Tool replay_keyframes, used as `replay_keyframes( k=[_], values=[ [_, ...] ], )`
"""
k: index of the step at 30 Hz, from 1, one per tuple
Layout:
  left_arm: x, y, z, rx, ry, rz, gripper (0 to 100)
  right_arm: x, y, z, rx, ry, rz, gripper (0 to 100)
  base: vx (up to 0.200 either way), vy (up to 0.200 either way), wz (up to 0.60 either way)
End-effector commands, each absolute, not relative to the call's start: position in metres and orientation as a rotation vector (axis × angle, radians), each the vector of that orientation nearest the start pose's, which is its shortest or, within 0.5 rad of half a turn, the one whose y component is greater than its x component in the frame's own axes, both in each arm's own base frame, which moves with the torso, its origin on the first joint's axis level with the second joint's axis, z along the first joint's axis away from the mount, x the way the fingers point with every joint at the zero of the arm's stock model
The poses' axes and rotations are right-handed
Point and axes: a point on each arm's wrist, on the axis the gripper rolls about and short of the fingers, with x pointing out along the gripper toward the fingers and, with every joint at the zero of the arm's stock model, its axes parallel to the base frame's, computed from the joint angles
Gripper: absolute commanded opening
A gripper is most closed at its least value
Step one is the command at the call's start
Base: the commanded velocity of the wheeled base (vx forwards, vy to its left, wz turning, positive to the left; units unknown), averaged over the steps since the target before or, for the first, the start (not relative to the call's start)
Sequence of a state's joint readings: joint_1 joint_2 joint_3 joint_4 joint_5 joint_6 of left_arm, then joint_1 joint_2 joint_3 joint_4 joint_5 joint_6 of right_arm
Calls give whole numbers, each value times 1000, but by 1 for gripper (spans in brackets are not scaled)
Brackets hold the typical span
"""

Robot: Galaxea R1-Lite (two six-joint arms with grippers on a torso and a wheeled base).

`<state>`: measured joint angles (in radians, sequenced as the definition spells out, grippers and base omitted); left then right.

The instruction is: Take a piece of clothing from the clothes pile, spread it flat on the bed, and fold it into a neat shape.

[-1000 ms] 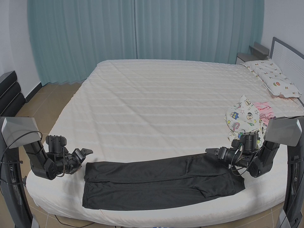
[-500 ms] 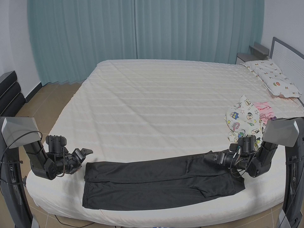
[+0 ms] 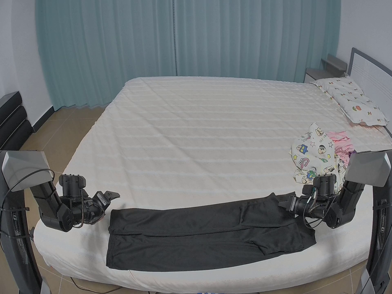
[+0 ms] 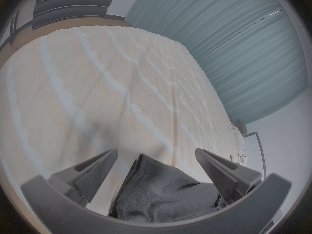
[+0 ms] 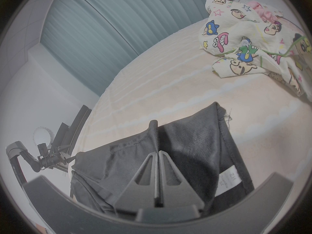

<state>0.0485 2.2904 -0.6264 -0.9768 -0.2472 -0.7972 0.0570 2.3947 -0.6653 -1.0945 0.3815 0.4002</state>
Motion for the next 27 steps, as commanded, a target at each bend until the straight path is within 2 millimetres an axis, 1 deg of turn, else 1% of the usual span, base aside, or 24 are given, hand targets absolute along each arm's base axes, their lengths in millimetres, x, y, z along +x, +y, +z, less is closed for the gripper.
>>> replay_keyframes(
  k=[1,6,12,19,20,25,26,27],
  values=[
    [335,11,-20,-865,724,92,100,342,21,-34,478,701,279,0,0,0,0],
    [335,11,-20,-865,725,91,100,338,16,-33,476,705,269,0,0,0,0],
    [336,11,-20,-865,724,90,100,332,16,-35,462,722,270,0,0,0,0],
    [336,11,-20,-865,723,92,100,332,16,-39,446,731,277,0,0,0,0],
    [336,11,-20,-865,723,92,100,332,16,-39,443,731,277,100,0,0,0],
    [336,11,-20,-865,723,92,100,336,17,-31,438,700,286,100,0,0,0],
    [337,11,-20,-863,721,90,100,339,19,-19,432,661,302,100,0,0,0],
    [337,11,-20,-865,722,91,100,342,21,-12,431,641,313,100,0,0,0]
  ],
)
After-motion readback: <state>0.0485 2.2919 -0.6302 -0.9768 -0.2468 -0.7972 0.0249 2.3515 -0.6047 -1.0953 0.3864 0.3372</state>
